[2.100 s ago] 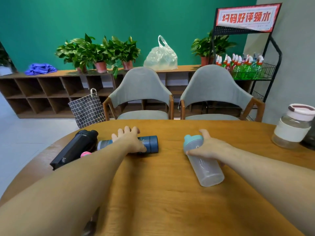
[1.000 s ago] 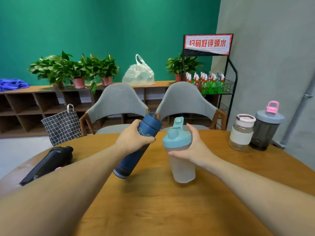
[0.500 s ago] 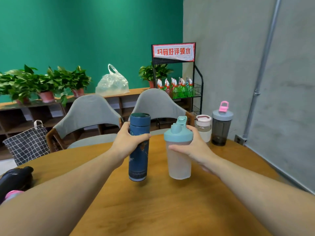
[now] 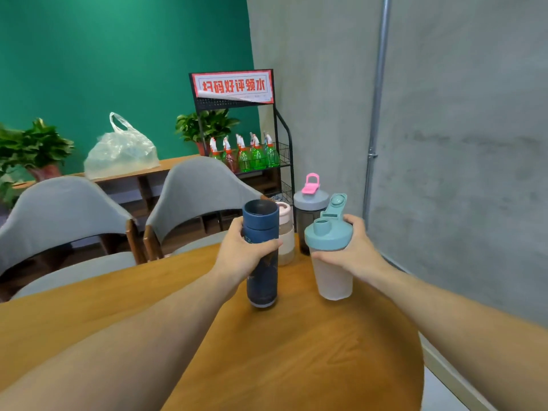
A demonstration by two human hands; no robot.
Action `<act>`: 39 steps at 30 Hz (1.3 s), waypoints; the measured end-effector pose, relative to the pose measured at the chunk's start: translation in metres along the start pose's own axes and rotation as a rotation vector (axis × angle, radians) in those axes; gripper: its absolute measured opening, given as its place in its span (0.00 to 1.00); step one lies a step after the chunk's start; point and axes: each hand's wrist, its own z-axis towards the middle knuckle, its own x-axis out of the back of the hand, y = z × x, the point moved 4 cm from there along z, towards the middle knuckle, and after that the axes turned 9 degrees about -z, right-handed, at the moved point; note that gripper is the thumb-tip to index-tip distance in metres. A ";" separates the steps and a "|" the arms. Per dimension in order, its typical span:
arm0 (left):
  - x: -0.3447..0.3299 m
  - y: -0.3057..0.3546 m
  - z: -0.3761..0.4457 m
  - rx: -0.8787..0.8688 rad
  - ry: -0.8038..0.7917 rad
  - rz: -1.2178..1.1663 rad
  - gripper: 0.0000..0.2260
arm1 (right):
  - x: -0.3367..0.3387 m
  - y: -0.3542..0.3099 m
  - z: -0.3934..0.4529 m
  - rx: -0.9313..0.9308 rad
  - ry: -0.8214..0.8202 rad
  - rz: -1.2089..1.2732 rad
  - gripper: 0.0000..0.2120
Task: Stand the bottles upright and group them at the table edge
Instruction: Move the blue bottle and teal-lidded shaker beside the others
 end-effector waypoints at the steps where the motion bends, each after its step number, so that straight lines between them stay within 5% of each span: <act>1: -0.005 -0.002 0.002 0.002 -0.004 -0.027 0.28 | 0.002 0.005 0.004 -0.005 0.005 -0.009 0.49; 12: -0.061 -0.022 0.044 0.003 0.014 -0.078 0.29 | 0.005 0.061 0.055 -0.008 0.009 0.000 0.50; 25: -0.064 -0.019 0.050 -0.025 -0.019 -0.062 0.33 | -0.002 0.050 0.075 -0.027 -0.051 -0.037 0.62; 31: -0.064 -0.019 0.047 -0.024 -0.038 -0.048 0.36 | 0.004 0.043 0.080 -0.029 0.006 -0.029 0.51; 39: -0.062 -0.018 0.043 -0.009 -0.081 -0.050 0.41 | 0.006 0.042 0.078 -0.055 -0.016 0.068 0.49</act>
